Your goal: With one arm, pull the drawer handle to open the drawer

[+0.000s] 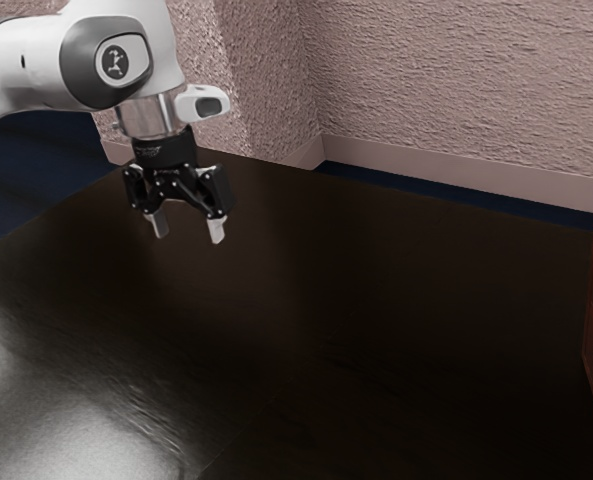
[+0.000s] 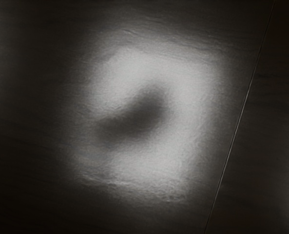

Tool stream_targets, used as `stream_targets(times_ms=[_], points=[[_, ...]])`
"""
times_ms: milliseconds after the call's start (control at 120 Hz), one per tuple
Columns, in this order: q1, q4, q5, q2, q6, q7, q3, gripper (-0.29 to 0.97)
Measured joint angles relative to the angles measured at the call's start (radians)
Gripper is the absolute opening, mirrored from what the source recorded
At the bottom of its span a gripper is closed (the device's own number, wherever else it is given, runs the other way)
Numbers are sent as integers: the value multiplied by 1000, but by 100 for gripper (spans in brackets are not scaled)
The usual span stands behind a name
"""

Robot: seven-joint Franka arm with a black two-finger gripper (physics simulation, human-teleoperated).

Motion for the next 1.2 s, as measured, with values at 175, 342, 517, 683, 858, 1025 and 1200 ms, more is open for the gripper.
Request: stream_targets(times_ms=[175, 342, 517, 683, 858, 1025, 1200], points=[[5, 0, -1, 2, 14, 14, -1, 68], [26, 8, -24, -10, 16, 24, -1, 68], [72, 80, -52, -207, 6, -10, -180, 68], [-44, 75, -32, -138, 32, -188, -286, 68], [-286, 73, 37, -43, 186, -344, -307, 68], [-293, 71, 56, -10, 282, -453, -306, 68], [-292, 42, 61, 20, 303, -552, -305, 68]])
